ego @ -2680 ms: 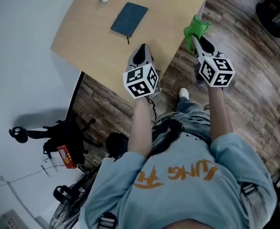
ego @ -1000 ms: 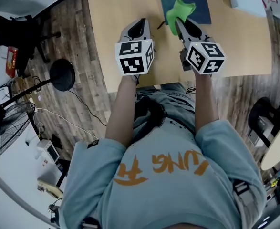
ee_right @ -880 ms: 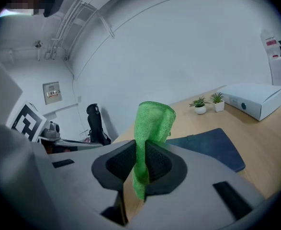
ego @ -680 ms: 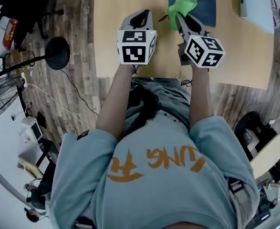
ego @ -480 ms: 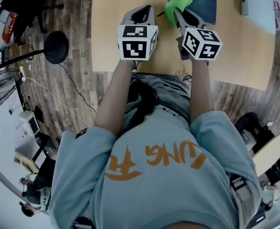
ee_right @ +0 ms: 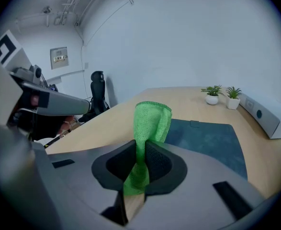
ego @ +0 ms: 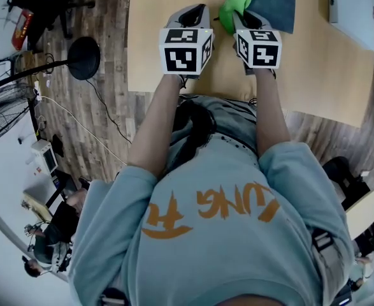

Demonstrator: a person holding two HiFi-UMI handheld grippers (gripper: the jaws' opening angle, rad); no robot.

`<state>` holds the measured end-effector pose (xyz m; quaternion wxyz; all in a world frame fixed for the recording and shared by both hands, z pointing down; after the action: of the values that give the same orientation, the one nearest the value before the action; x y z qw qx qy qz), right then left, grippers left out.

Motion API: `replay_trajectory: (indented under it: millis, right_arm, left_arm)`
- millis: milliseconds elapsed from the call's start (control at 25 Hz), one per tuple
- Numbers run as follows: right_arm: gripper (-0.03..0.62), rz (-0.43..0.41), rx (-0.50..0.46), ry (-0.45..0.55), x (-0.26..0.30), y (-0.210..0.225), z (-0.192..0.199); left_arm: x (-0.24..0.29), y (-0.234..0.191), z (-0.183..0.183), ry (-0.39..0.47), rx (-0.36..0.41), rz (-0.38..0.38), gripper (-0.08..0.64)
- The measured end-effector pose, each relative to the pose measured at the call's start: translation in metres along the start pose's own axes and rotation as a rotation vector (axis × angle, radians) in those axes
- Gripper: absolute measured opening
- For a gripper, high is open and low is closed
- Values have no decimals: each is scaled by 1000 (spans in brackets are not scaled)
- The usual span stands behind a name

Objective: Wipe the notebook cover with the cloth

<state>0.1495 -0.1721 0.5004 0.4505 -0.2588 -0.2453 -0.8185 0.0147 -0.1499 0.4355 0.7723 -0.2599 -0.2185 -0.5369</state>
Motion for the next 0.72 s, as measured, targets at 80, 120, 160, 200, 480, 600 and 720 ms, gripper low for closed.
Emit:
replay_trajectory:
  millis: [80,120,160,200,480,600,720]
  right_arm:
    - [46,18,-19,-26,5,1,3]
    - [46,25,-28,-41,7,2,4]
    - [46,30,-37,-56,10,3,6]
    - [46,34,-48,-70,12,3,6]
    - [48,52,-113,-113,15,7,7]
    - [48,48,-105,-104,14,12,7]
    - [49,36,-93,-108,11,13,9]
  left_arm:
    - [5,0,3,-12,-4,2,20]
    - [8,0,4,-21,-2,-1,20]
    - [10,0,6,-31,2,-4,20]
    - [11,0,7,-42,7,-7,20]
    - [22,4,23,-120,7,-4,20]
    - [27,10,28,-140,17,0,20]
    - [28,15,32,-153,24,1,20]
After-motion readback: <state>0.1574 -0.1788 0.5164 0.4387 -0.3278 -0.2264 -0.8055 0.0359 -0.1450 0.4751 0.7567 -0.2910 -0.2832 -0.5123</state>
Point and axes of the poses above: the fingertips, and each gripper's own axes: x forward along the fingers, y to its right, z out of its underside, the point moved 6 cm from there along -x, backward along the fingers, and after that the axes turned 3 degrees about -y, right-handed, at the moved point
